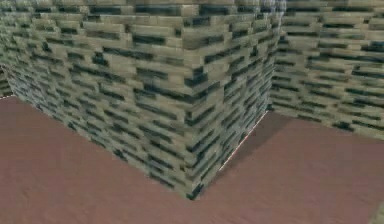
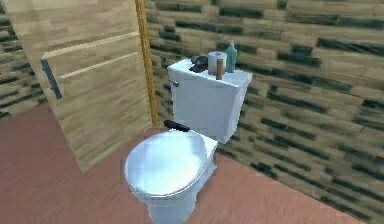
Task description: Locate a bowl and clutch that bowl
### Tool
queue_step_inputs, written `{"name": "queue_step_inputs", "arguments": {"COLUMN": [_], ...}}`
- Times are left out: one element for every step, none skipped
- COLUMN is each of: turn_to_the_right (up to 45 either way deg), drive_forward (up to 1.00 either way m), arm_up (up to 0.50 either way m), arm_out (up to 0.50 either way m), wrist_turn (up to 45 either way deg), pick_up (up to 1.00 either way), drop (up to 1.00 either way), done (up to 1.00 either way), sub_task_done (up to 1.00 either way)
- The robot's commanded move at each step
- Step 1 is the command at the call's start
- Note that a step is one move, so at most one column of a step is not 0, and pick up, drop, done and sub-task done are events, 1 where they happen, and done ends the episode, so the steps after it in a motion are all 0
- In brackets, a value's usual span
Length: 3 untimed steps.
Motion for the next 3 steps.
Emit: {"name": "queue_step_inputs", "arguments": {"turn_to_the_right": [0.0, 30.0, 3.0], "drive_forward": [0.25, 0.00, 0.00], "arm_up": [0.00, 0.00, 0.00], "arm_out": [0.00, 0.00, 0.00], "wrist_turn": [0.0, 0.0, 0.0], "pick_up": [0.00, 0.00, 0.00], "drop": [0.00, 0.00, 0.00], "done": [0.00, 0.00, 0.00], "sub_task_done": [0.00, 0.00, 0.00]}}
